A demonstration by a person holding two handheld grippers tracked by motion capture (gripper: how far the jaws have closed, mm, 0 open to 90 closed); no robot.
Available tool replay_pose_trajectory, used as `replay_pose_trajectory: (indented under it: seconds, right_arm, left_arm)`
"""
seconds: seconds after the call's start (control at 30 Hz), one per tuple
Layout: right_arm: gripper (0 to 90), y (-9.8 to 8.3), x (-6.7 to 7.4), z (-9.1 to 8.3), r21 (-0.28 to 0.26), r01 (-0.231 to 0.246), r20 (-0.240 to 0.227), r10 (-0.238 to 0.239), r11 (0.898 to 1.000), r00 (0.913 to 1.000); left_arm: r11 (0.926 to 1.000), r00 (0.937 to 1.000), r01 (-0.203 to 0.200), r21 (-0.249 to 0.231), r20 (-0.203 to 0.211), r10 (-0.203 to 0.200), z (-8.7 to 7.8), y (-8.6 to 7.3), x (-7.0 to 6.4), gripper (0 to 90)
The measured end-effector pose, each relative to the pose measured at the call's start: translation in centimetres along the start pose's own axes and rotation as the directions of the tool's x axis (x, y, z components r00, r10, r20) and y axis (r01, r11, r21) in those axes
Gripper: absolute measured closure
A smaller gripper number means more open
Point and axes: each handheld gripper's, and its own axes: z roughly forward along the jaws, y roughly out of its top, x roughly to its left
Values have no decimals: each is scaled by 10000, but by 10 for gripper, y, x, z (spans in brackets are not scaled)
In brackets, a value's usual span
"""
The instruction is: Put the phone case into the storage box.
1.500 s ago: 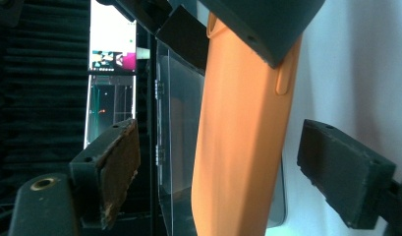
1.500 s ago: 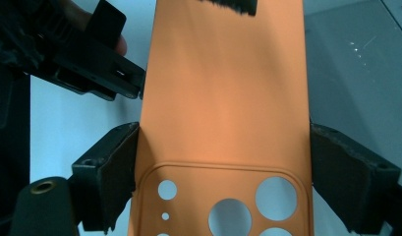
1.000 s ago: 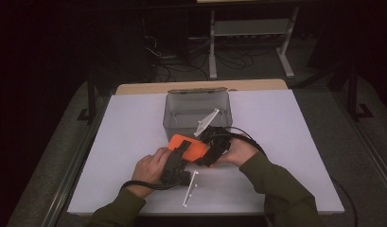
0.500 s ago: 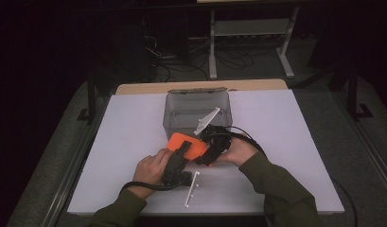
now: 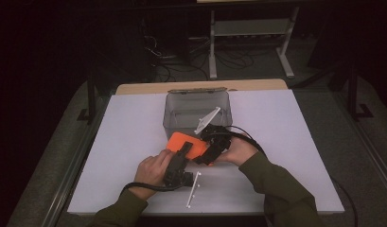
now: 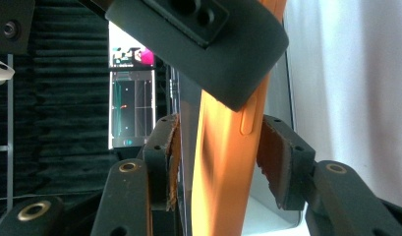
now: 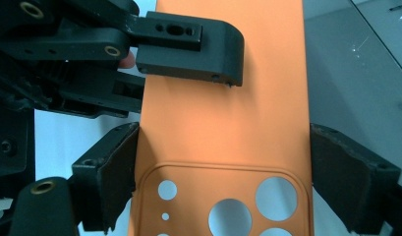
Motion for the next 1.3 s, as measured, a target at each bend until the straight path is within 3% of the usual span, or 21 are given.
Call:
replay_pose_trajectory:
  seconds: [0.63,0.7,1.3]
  right_arm:
    - [151,0,-2,1,21,-88,-18,88,10000,10000]
    - [151,0,-2,2,38,-102,-14,102,9999,9999]
    - [152,-2,-6,1,32,-235,-116,235,9997,9997]
  left_arm:
    - [9998,9998,-212,-51,-42,212,-2,4,-1,625]
    - [9997,9999,-42,-258,-128,39,-1,4,-2,635]
    - [9989,9990,-437,-168,7,437,-5,5,-1,747]
